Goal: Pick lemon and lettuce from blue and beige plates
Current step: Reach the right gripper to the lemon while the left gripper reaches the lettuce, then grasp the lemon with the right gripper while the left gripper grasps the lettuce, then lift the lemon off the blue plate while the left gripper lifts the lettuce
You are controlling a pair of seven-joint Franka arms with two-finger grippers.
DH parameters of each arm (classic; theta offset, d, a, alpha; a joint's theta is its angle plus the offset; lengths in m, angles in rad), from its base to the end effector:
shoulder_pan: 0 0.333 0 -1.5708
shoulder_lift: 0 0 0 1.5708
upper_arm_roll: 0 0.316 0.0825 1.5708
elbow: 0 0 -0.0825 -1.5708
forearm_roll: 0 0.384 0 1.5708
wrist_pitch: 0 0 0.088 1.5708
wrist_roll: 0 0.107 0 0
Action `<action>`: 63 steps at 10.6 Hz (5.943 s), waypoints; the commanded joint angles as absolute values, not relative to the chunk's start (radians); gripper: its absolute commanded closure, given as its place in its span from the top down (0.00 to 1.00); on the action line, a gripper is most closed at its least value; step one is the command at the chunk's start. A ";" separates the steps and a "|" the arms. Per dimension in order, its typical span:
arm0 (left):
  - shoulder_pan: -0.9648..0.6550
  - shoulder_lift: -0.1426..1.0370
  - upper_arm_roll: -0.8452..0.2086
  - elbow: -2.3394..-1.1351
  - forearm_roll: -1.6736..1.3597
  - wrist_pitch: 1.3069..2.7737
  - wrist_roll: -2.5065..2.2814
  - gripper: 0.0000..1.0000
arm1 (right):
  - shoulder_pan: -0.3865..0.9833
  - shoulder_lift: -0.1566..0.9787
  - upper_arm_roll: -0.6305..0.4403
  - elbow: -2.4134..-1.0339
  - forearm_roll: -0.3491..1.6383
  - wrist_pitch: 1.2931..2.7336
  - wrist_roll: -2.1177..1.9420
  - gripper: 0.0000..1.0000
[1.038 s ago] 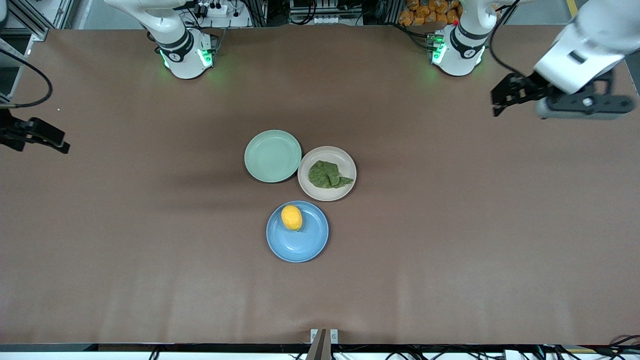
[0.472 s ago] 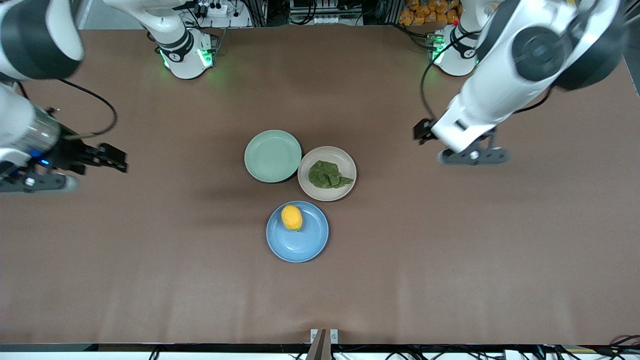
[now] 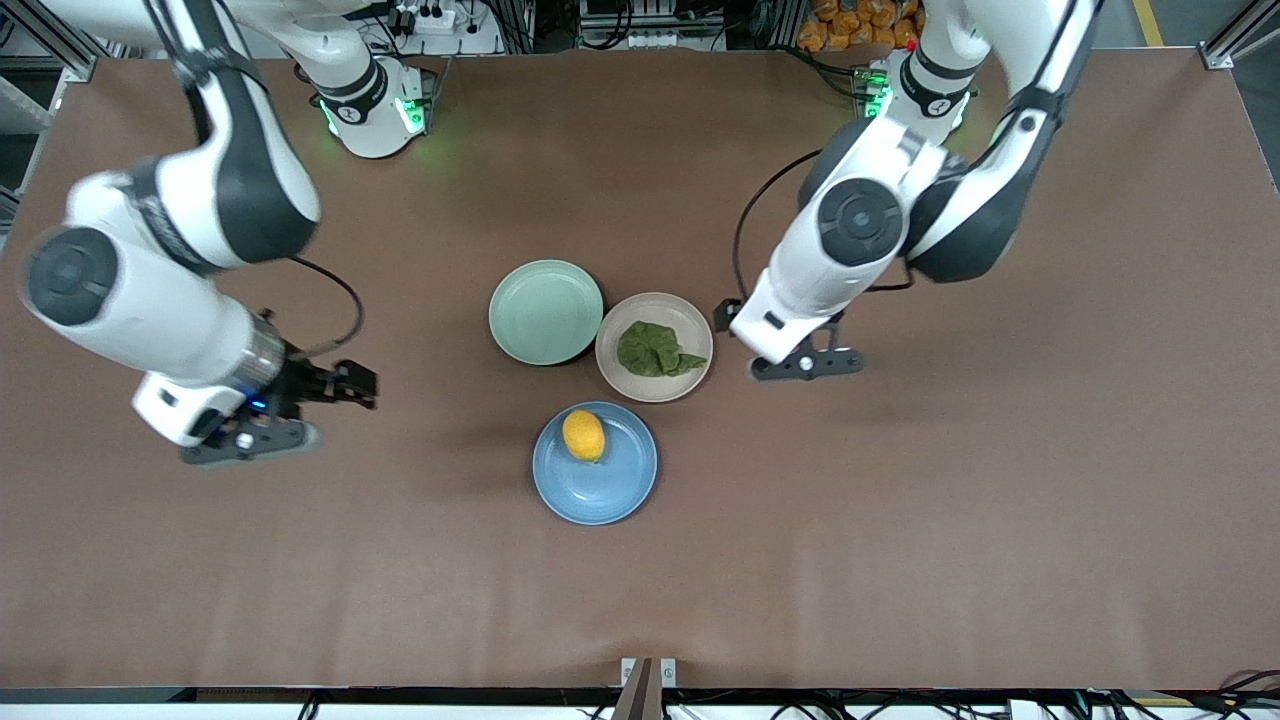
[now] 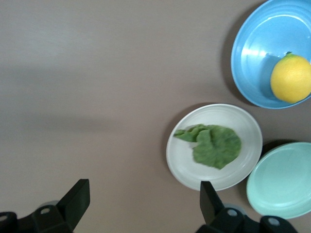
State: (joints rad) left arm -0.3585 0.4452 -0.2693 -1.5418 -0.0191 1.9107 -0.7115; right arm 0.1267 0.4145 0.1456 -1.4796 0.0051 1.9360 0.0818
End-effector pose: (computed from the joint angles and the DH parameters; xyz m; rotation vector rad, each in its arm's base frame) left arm 0.5587 -0.3768 0.3987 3.0635 0.1721 -0.2006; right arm 0.6636 0.1702 0.4445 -3.0592 -0.2688 -0.0527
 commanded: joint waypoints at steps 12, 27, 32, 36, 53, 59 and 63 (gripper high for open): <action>-0.578 0.782 -0.222 -1.476 0.070 2.206 -1.118 1.00 | 0.382 0.761 0.179 -1.463 -0.090 2.417 0.475 1.00; -0.611 0.853 -0.199 -1.479 0.129 2.338 -1.221 0.00 | 0.400 0.847 0.225 -1.460 -0.291 2.465 0.666 0.18; -0.609 0.816 -0.209 -1.485 0.130 2.289 -1.224 0.00 | 0.327 0.796 0.311 -1.448 -0.281 2.292 0.661 0.17; -0.598 0.732 -0.215 -1.485 0.121 2.136 -1.209 0.00 | 0.235 0.724 0.351 -1.450 -0.267 2.212 0.599 0.17; -0.126 0.486 -0.213 -1.496 0.086 1.792 -0.505 0.00 | 0.023 0.354 -0.058 -1.816 -0.094 2.032 -0.207 0.17; -0.029 0.518 -0.209 -1.491 0.097 1.831 -0.273 0.99 | 0.008 0.364 -0.084 -2.090 -0.054 2.438 -0.239 0.17; -0.025 0.503 -0.210 -1.529 0.081 1.851 -0.287 1.00 | 0.005 0.408 -0.084 -2.183 -0.054 2.611 -0.236 0.17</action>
